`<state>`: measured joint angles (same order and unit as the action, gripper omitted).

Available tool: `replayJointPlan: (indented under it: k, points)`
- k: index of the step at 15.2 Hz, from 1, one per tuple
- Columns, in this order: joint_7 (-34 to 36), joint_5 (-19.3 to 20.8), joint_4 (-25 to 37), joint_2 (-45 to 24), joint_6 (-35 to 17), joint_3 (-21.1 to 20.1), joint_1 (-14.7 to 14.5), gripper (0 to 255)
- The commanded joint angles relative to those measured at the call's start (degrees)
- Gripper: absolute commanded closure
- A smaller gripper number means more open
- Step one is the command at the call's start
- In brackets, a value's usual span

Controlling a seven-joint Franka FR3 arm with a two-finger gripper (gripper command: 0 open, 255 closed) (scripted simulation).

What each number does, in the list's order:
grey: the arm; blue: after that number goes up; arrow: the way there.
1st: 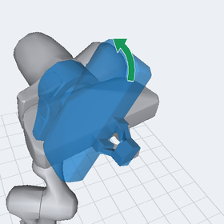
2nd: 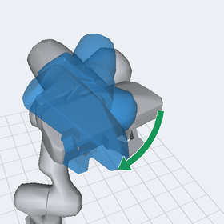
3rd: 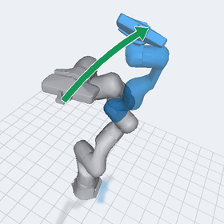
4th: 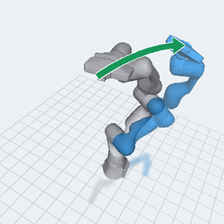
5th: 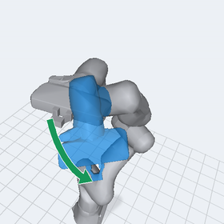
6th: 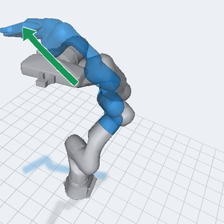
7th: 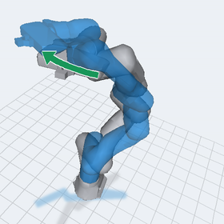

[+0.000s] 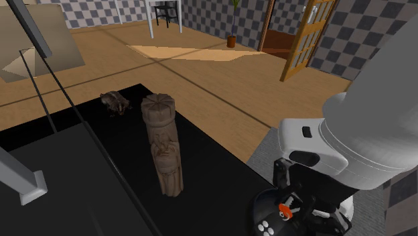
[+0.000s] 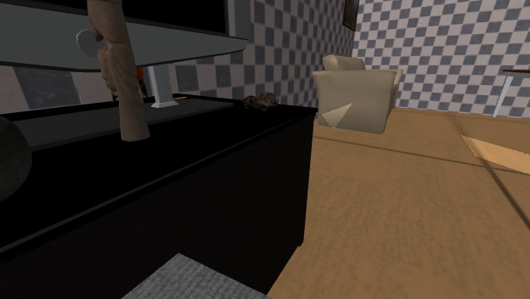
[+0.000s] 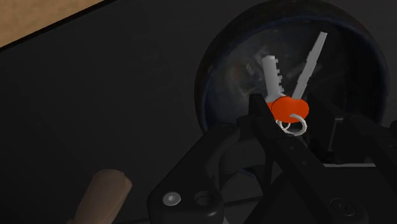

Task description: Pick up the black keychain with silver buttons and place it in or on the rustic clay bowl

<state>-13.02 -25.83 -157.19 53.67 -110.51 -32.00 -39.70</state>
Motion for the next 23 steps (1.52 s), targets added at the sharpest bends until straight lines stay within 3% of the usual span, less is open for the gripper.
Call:
replayJointPlan:
  k: [1, 6, 7, 12, 16, 23]
  points:
    - [0.0, -0.1, -0.2, 0.0, -0.3, -0.1, -0.1, 255]
    - [0.0, -0.1, -0.2, 0.0, -0.3, -0.1, -0.1, 255]
    - [0.0, -0.1, -0.2, 0.0, -0.3, -0.1, -0.1, 0]
    - [0.0, -0.1, -0.2, 0.0, -0.3, -0.1, -0.1, 0]
    - [0.4, 2.7, 5.8, 1.6, 7.4, 3.1, 0.7, 0]
    - [0.4, 2.7, 5.8, 1.6, 7.4, 3.1, 0.7, 0]
